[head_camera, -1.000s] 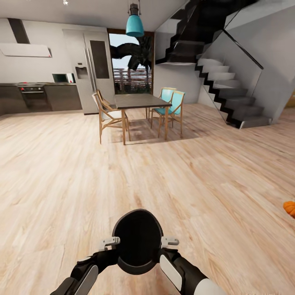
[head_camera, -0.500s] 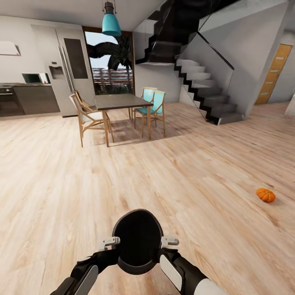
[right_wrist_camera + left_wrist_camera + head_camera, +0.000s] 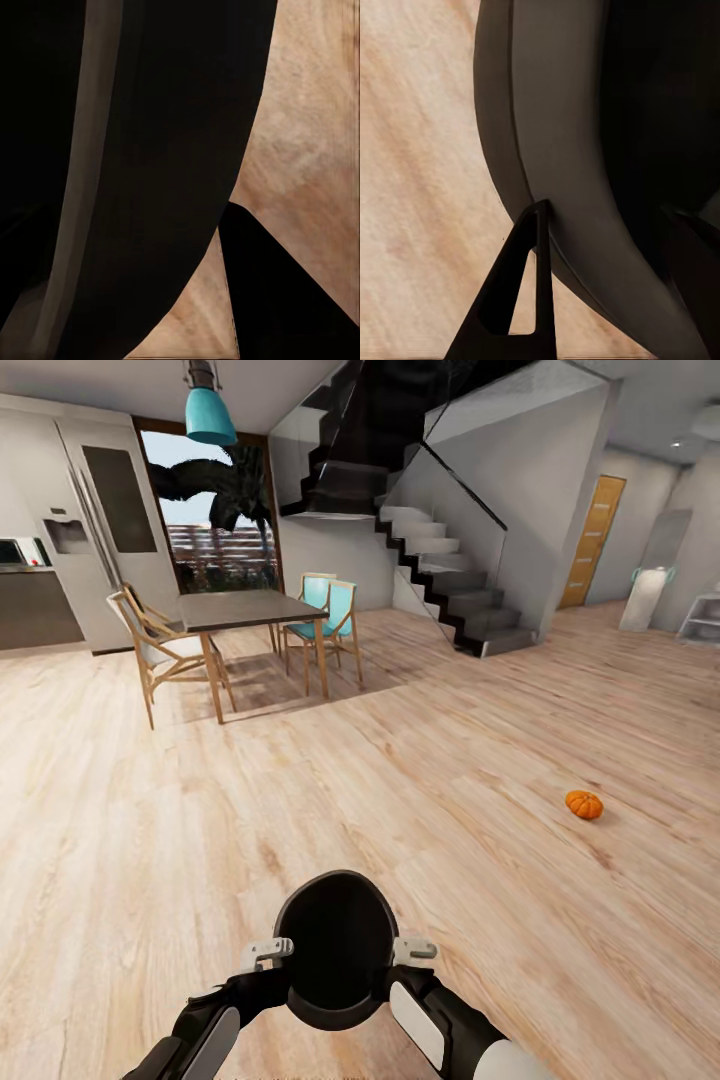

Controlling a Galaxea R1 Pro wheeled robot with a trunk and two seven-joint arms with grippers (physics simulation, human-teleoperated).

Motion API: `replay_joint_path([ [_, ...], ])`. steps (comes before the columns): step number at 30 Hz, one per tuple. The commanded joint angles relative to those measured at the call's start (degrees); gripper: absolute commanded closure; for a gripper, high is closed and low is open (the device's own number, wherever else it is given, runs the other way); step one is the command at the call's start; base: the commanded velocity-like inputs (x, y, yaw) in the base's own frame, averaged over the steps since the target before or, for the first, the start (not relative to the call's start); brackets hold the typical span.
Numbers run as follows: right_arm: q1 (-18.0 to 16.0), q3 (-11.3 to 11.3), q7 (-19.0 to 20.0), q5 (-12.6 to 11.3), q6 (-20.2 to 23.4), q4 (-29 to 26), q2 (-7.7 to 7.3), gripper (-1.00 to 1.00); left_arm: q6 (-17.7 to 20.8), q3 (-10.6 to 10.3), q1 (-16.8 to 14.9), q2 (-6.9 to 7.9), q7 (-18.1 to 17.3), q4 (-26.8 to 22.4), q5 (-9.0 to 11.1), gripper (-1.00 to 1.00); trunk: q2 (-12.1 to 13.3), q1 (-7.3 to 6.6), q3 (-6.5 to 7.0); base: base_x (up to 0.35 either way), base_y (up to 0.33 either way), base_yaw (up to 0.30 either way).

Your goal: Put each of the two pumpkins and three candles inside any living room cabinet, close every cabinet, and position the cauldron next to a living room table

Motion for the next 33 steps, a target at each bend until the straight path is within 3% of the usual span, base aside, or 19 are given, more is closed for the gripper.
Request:
replay_joint_path([
  [1, -0.08, -0.41, -0.41, 0.38, 0.07, -0.22, 0.01, 1.00, -0.20, -0.12, -0.04, -0.39, -0.54, -0.21, 4.18, 1.00, -0.03, -0.03, -0.05, -0.171, 0.000, -0.279],
  [33, -0.08, -0.41, -0.41, 0.38, 0.07, -0.22, 0.01, 1.00, -0.30, -0.12, -0.04, -0.38, -0.54, -0.21, 4.15, 1.00, -0.03, -0.03, -0.05, -0.115, 0.000, -0.279],
])
